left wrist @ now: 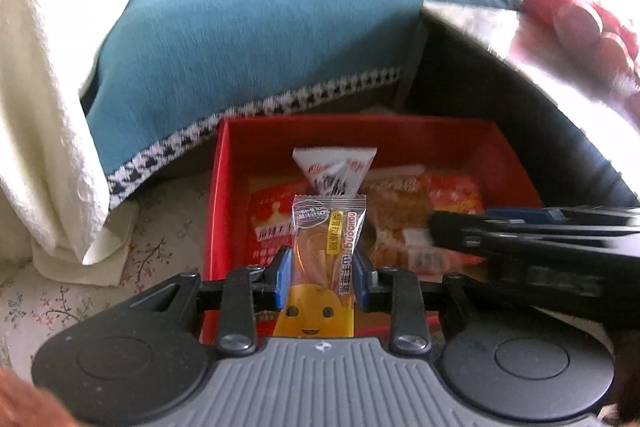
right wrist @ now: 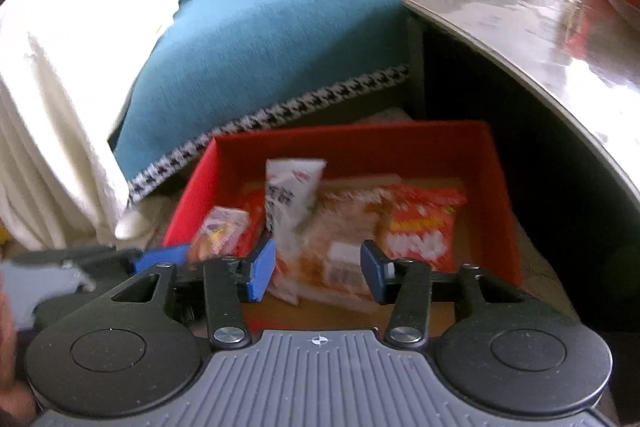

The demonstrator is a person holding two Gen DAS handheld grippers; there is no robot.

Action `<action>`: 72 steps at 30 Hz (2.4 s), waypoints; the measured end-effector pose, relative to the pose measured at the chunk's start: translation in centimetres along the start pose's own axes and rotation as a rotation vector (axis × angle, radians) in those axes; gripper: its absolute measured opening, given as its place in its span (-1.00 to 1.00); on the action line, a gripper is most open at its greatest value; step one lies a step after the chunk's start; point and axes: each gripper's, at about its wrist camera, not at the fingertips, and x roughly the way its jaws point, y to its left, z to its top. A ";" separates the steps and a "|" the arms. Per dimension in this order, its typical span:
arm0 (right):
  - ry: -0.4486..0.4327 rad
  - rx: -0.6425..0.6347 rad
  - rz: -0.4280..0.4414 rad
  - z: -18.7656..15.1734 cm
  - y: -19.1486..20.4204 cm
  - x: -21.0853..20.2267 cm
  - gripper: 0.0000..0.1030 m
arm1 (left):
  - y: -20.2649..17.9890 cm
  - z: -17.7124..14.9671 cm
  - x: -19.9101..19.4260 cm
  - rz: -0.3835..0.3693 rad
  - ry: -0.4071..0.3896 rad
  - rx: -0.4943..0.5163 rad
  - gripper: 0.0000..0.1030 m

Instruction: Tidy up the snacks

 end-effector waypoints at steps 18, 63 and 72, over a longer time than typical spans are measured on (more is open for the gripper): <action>0.275 -0.166 -0.110 -11.3 2.7 3.8 0.26 | 1.4 -0.8 -1.6 -0.027 0.017 -0.035 -0.53; 0.010 0.094 0.163 -3.0 -0.4 -1.1 0.01 | 2.9 -0.1 -2.3 -0.034 0.002 -0.075 -0.53; -0.048 0.137 0.089 0.2 -2.7 0.2 0.01 | 2.4 1.2 -1.3 -0.015 -0.021 -0.084 -0.53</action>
